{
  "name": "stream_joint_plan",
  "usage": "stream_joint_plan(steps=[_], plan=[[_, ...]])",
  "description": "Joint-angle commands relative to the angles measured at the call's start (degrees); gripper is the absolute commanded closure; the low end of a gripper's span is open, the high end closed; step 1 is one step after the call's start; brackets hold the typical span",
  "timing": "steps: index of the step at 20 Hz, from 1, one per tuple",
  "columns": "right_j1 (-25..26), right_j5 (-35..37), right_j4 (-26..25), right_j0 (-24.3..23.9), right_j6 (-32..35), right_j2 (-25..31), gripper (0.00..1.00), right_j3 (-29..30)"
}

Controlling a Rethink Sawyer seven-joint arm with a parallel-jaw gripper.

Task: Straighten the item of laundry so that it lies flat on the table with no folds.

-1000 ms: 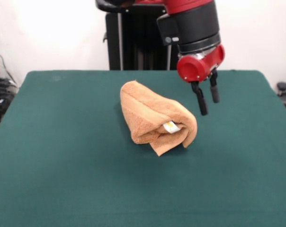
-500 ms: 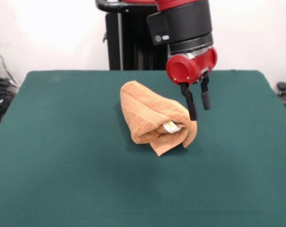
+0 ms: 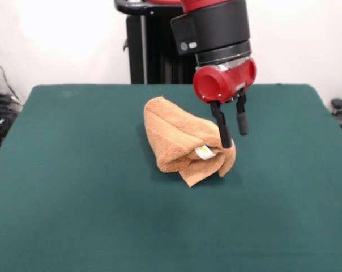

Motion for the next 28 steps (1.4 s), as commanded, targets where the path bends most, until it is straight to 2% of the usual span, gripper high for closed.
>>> stream_joint_plan(steps=[1, 7, 14, 21, 28], plan=[[6.50, 4.31, -1.90, -0.25, -19.45, -3.85, 0.00, -4.39], [10.84, 5.50, -1.56, -2.16, -23.82, -3.99, 0.00, -7.08], [15.67, 10.04, 0.43, -3.76, -31.64, -4.45, 0.00, -10.18], [14.15, 12.27, 3.14, -5.26, -35.40, -3.29, 0.00, -9.90], [13.65, 13.30, 3.61, -5.60, -37.72, -3.75, 0.00, -6.40]])
